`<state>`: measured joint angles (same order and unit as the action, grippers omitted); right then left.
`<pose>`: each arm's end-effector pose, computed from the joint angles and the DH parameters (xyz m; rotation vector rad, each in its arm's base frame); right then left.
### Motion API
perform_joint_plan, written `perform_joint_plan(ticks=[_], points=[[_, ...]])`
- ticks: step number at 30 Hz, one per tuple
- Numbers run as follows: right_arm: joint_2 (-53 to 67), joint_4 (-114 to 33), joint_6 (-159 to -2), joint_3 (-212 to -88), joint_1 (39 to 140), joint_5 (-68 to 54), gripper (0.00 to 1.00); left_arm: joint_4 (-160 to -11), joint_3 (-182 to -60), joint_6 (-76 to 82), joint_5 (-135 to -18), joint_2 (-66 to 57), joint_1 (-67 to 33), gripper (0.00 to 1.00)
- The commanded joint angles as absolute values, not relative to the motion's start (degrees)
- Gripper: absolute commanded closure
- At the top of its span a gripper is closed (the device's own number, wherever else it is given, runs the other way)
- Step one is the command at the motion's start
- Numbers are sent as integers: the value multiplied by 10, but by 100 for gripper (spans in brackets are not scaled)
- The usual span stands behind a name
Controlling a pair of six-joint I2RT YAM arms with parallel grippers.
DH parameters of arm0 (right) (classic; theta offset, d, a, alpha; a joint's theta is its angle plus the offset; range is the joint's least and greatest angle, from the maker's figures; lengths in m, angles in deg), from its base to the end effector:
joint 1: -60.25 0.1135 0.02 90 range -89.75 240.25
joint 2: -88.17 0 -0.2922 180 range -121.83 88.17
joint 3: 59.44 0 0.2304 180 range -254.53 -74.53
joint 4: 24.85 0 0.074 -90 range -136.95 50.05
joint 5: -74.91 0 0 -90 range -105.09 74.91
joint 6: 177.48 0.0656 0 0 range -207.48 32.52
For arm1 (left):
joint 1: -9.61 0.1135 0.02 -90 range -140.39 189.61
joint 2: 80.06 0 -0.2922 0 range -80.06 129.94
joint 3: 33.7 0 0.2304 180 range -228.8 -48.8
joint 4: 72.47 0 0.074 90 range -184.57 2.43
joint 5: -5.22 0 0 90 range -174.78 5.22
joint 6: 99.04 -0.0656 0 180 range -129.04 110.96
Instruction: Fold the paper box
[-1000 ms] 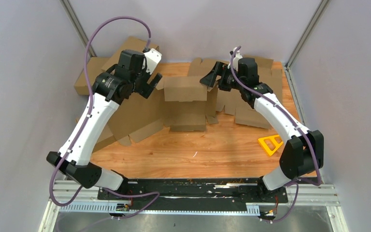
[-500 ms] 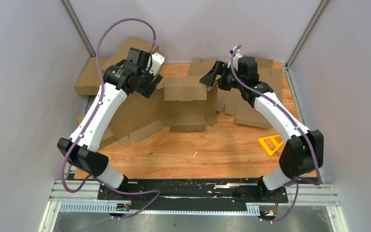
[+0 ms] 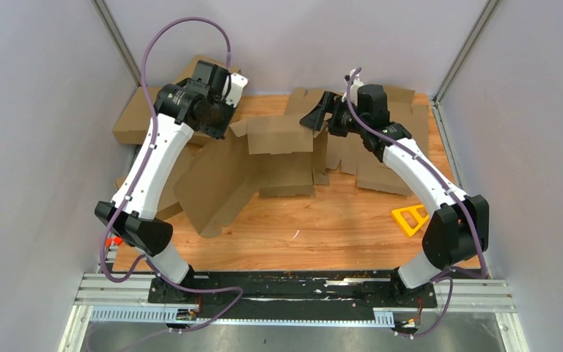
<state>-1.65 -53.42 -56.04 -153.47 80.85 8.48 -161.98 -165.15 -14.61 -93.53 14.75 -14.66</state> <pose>0.3381 0.1551 0.3673 -0.0822 2.0968 0.9783 0.2896 -0.1196 0.4315 0.5765 2.4111 0.0519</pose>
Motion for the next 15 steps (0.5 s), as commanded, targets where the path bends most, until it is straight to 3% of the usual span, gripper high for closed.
perform_joint_plan(ticks=[1,9,15], points=[[-16,-520,-548,-1554,824,82,18,-1645,-1682,-76,-838,138,-145,88],[-17,-517,-524,-1547,839,57,19,-1618,-1673,-22,-724,137,-146,91],[-13,-533,-544,-1545,842,18,18,-1609,-1662,-11,-744,128,-146,91]])
